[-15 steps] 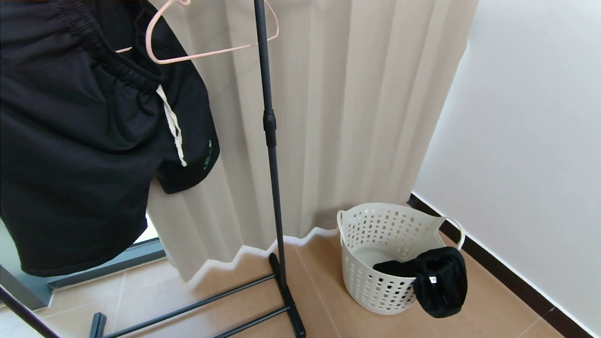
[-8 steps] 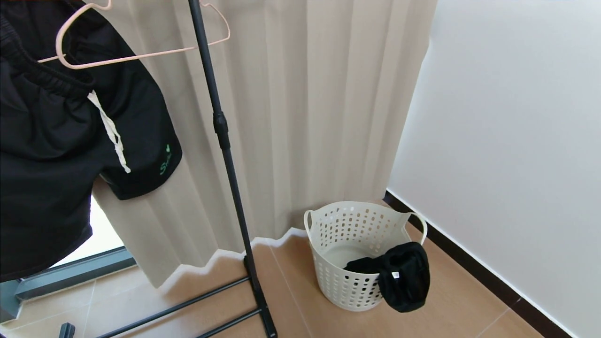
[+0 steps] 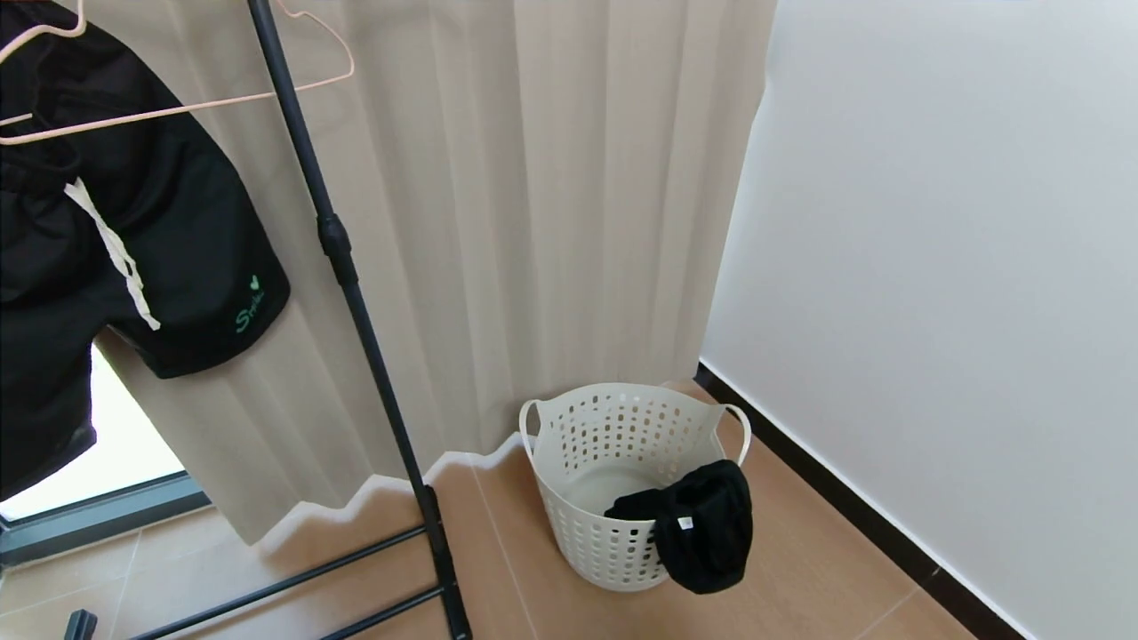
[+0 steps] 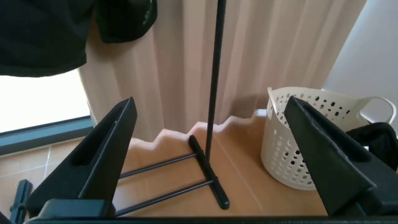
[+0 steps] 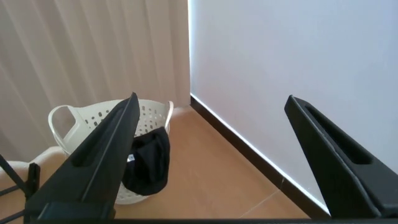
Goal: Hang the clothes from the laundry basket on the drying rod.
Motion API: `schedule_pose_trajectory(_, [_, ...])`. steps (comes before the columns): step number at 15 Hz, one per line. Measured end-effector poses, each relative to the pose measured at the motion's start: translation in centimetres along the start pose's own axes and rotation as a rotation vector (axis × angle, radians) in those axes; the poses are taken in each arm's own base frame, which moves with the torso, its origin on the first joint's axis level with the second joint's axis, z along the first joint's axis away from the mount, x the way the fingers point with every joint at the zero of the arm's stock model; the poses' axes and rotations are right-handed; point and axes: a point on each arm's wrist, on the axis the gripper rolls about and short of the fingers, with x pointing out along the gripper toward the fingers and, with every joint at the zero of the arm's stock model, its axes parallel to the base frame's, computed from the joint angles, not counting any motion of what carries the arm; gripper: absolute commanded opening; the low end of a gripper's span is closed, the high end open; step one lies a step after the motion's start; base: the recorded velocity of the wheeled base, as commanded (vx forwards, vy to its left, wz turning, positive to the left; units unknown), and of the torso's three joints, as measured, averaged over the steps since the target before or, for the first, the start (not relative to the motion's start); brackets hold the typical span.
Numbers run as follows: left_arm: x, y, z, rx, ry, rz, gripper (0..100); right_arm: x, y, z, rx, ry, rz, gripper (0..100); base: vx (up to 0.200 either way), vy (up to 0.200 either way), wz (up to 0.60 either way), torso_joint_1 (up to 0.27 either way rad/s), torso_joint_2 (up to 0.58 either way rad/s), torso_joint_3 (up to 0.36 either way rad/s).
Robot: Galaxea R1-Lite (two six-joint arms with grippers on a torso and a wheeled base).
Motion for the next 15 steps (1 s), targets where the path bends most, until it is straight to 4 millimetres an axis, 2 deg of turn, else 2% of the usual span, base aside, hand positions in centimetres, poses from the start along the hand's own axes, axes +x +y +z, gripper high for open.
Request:
schedule_pose_trajectory(1, [0.00, 0.00, 0.00, 0.000, 0.000, 0.000, 100, 0.00, 0.00, 0.01, 0.001, -0.001, 0.000, 100, 0.200, -0.200, 0.00, -0.007, 0.00, 0.002])
schedule_pose_trajectory(4, [0.00, 0.00, 0.00, 0.000, 0.000, 0.000, 100, 0.00, 0.00, 0.02, 0.001, -0.001, 0.000, 100, 0.000, -0.200, 0.00, 0.006, 0.01, 0.002])
schedule_pose_trajectory(15, [0.00, 0.00, -0.01, 0.000, 0.001, 0.000, 100, 0.00, 0.00, 0.01, 0.003, -0.001, -0.001, 100, 0.000, 0.000, 0.00, 0.000, 0.00, 0.000])
